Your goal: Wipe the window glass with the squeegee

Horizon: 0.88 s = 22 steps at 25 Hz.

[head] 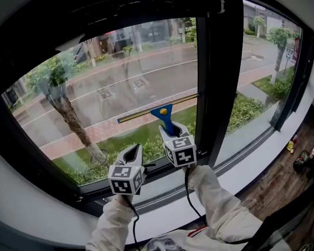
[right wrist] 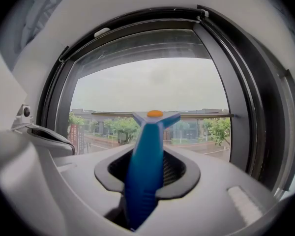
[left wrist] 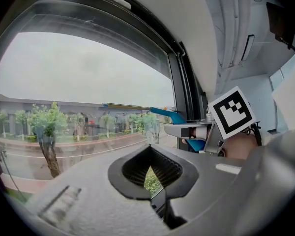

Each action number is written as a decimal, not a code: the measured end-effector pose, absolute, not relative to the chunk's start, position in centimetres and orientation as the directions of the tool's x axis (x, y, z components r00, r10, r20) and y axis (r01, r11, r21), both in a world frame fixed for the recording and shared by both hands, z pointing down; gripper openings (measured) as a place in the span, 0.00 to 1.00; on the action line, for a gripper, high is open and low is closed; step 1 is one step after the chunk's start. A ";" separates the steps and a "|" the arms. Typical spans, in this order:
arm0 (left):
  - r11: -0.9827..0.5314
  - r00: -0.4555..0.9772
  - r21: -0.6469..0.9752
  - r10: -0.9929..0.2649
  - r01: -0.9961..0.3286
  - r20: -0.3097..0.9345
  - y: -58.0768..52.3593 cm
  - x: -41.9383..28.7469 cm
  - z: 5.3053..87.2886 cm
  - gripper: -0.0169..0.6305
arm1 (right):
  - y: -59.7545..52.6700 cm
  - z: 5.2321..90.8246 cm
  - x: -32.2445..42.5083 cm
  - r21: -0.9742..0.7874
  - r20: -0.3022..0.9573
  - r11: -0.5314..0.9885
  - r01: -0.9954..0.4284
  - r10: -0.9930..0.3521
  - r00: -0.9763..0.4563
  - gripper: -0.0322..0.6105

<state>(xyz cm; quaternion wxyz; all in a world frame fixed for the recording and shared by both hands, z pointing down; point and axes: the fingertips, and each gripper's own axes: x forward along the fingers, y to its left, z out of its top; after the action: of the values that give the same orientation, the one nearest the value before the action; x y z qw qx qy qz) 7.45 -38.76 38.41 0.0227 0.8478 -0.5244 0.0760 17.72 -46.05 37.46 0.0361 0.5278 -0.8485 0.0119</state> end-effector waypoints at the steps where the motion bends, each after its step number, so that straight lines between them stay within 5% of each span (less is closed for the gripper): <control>1: -0.449 0.438 -0.039 -0.885 -0.893 0.158 -38.7 7.4 38.8 0.03 | -46.0 38.0 17.7 0.022 0.071 0.442 -0.897 -0.895 -0.440 0.24; 22: -0.458 0.453 0.025 -0.868 -0.889 0.205 -38.8 9.1 47.2 0.03 | -45.1 49.5 18.1 0.007 0.186 0.447 -0.895 -0.879 -0.438 0.24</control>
<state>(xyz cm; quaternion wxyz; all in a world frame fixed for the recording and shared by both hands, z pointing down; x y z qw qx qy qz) 9.14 -38.80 47.24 0.0642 0.8498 -0.5167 0.0816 18.06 -45.07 49.53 0.0814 0.5238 -0.8467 0.0464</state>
